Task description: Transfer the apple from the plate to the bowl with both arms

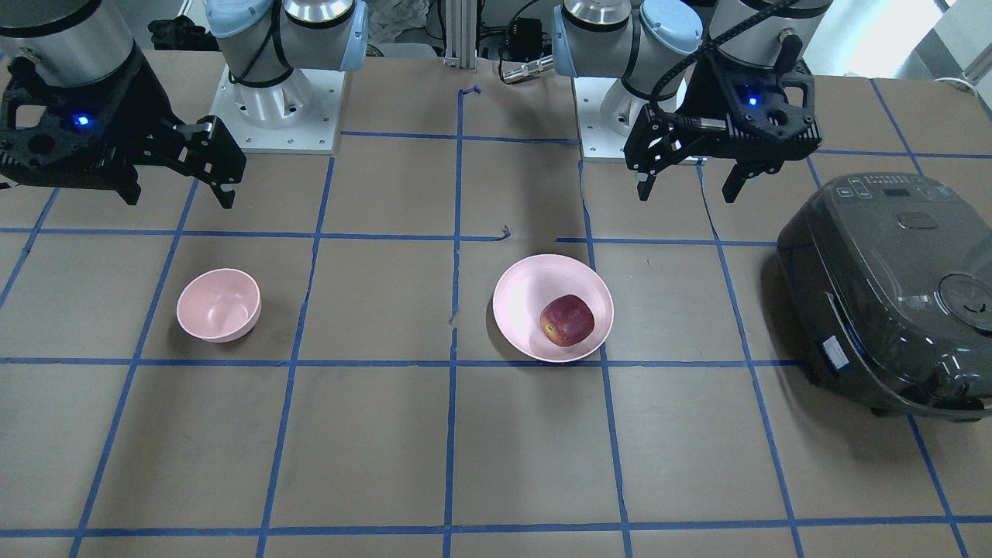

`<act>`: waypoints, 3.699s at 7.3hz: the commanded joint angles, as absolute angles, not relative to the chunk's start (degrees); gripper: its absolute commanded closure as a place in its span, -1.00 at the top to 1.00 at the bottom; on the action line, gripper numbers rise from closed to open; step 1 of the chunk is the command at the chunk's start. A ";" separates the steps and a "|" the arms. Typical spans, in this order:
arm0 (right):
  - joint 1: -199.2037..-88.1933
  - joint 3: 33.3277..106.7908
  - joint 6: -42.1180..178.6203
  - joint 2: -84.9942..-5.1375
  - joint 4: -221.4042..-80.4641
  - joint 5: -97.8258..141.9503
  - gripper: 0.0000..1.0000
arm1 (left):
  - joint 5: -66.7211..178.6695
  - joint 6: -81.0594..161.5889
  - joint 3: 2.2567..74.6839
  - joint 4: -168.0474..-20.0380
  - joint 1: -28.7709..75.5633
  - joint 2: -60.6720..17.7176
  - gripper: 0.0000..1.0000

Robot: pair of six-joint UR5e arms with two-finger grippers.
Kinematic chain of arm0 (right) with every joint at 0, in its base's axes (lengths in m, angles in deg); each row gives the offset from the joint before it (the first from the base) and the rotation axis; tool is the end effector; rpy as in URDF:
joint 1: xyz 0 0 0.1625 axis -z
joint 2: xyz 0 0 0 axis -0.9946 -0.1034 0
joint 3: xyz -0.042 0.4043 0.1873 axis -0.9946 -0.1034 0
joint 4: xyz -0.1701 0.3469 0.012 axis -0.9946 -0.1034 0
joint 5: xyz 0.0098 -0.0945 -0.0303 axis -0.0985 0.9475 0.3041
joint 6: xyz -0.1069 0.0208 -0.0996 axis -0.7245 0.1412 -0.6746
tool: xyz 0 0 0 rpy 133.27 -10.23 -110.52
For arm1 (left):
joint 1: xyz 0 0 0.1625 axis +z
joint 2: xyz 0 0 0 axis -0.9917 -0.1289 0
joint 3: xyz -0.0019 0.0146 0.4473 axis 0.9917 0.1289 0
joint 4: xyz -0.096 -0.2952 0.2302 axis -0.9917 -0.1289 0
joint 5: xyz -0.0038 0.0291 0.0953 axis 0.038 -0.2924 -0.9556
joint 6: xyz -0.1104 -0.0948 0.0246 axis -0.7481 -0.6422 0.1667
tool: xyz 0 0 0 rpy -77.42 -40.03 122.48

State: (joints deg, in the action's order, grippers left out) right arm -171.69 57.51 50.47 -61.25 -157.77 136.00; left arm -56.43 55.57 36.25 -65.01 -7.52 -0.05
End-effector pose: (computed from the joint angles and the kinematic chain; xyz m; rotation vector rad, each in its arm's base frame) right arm 0.1106 -0.4951 0.4956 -0.0297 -3.1258 -0.0224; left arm -0.1319 -0.4618 0.4926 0.0176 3.1219 -0.1592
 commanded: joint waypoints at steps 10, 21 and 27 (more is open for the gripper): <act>-157.76 57.75 34.40 -60.95 -157.68 135.70 1.00 | -55.91 55.61 36.71 -65.04 -7.32 -0.13 1.00; -151.39 83.93 24.94 -50.23 -185.81 134.91 1.00 | -55.65 48.60 43.18 -58.85 -7.41 -3.72 1.00; -151.83 90.27 25.38 -49.61 -191.52 131.39 -1.00 | -51.78 19.28 58.41 -41.94 -8.99 -13.11 1.00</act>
